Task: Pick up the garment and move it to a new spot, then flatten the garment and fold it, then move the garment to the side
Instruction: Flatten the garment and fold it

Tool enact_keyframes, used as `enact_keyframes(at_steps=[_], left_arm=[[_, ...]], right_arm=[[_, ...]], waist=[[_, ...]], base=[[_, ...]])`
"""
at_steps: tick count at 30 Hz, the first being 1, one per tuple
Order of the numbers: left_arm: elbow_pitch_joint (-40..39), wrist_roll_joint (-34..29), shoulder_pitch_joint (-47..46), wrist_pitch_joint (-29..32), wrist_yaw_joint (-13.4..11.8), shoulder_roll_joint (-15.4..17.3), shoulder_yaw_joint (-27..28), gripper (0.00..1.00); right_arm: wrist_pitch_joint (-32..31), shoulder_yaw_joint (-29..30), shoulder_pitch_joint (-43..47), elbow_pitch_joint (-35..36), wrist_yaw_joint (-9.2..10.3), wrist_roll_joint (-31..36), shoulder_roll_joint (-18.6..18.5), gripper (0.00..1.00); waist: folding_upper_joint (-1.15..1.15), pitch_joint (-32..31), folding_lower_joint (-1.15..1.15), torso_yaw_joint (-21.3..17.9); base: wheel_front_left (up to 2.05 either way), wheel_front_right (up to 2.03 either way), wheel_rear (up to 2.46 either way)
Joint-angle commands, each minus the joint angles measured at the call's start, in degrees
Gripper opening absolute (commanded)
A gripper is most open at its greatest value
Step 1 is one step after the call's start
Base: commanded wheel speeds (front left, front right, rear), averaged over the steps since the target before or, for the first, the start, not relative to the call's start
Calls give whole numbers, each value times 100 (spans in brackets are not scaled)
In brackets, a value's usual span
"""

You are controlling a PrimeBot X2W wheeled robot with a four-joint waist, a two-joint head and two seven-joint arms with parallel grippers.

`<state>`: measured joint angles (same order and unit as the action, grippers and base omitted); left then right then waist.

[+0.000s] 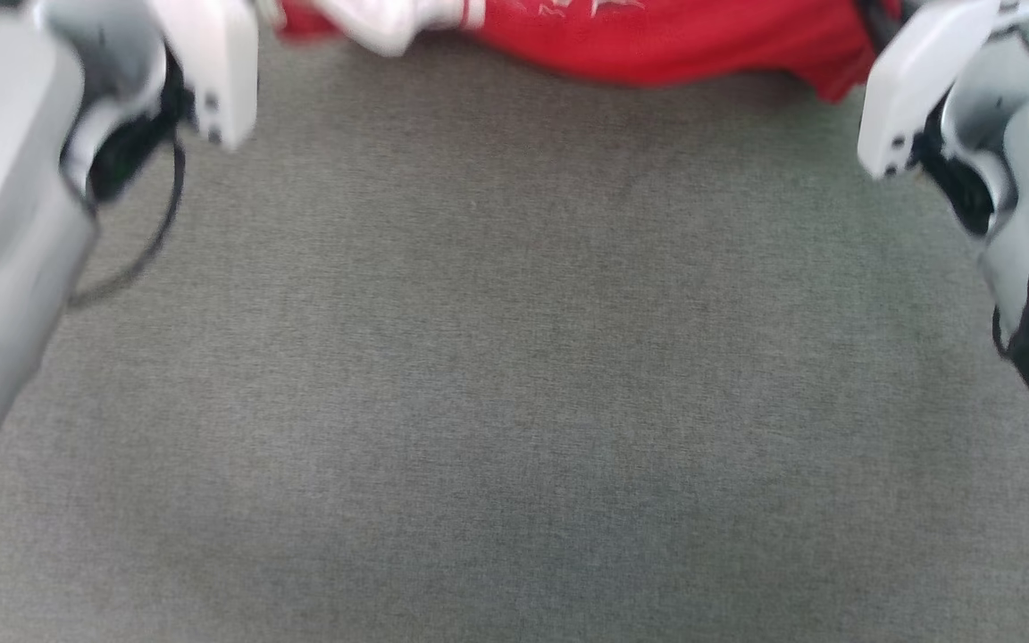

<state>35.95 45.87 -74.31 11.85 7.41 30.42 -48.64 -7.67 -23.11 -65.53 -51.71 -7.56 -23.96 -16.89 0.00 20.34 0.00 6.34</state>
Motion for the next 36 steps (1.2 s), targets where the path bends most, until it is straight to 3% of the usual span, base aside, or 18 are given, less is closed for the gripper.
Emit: enact_keyframes(at_steps=[1,5,7,12,18,21,27,36], left_arm=[[-237,322,273,220,-3,163,-34,0],[-1004,988,1069,928,-34,621,-152,0],[-1420,1155,1475,1208,-192,832,-214,0],[-2960,1649,2676,1810,-1115,1480,-335,0],[-4348,1961,3756,1987,-1988,2031,-473,0],[-4839,2032,4197,1976,-2318,2209,-561,0],[-5362,2160,4736,1937,-2681,2341,-715,0],[-5742,2300,5255,2044,-3011,2418,-980,0]], right_arm=[[-82,-145,177,158,13,-206,-59,0],[-350,-567,771,674,13,-853,-401,0],[-479,-763,1032,993,13,-1130,-592,0],[-787,-1313,1946,2111,13,-1827,-1210,0],[-803,-1462,2774,2999,11,-2033,-1839,0],[-763,-1447,3161,3366,12,-2084,-2097,0],[-667,-1480,3781,3945,10,-2143,-2481,0],[-778,-1311,4676,4533,9,-2240,-2818,0]], waist=[[0,-37,0,26],[0,-117,0,44],[0,-166,0,41],[0,-310,0,21],[0,-445,0,6],[0,-488,0,1],[0,-533,0,-24],[0,-519,0,-77]], base=[[0,0,0],[0,0,0],[0,0,0],[0,0,0],[0,0,0],[0,0,0],[0,0,0],[0,0,0]])
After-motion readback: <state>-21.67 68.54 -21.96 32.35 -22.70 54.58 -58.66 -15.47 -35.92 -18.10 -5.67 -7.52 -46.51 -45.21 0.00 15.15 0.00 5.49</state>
